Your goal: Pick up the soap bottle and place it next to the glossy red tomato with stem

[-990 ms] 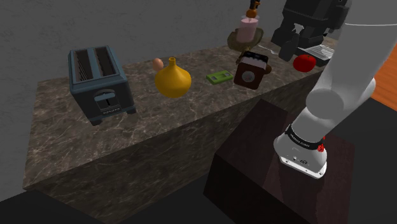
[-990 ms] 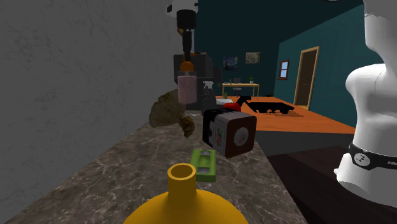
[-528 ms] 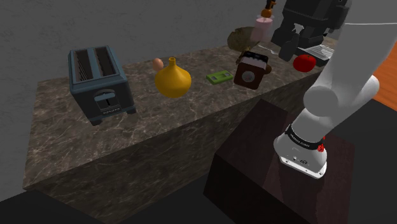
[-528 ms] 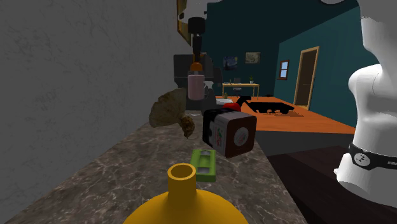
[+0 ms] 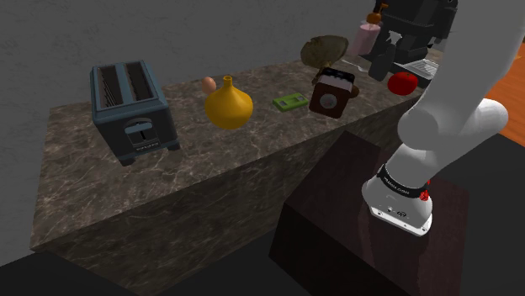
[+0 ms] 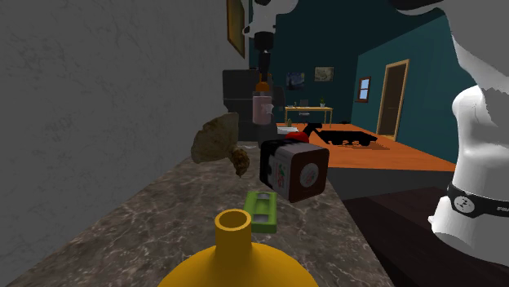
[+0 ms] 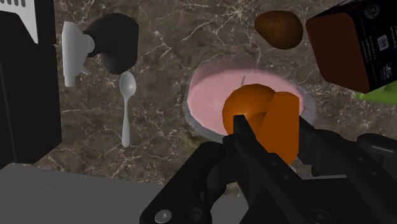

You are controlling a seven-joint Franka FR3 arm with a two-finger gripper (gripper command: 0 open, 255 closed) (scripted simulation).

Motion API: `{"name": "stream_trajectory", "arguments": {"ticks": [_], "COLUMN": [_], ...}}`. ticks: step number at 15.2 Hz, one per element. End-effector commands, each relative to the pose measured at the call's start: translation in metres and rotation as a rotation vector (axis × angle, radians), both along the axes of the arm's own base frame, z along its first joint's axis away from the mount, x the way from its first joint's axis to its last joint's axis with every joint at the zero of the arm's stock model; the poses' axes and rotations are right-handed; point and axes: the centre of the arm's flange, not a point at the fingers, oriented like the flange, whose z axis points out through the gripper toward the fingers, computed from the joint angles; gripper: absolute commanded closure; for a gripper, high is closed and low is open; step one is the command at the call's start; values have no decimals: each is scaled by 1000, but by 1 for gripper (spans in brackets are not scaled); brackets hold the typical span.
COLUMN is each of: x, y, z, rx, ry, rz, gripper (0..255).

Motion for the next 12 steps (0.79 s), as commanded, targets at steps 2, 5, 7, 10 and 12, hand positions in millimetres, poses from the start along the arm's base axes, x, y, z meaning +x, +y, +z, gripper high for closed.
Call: {"name": "stream_trajectory", "arguments": {"ticks": [2, 5, 7, 10, 12], "x": [-23, -29, -29, -29, -29], "y": [-32, -40, -40, -40, -40], "z": [1, -10, -20, -36, -47], "rx": [0, 0, 0, 0, 0], "ry": [-1, -1, -1, -1, -1], "rz": [2, 2, 2, 2, 2], "gripper": [255, 255, 255, 255, 255]}}
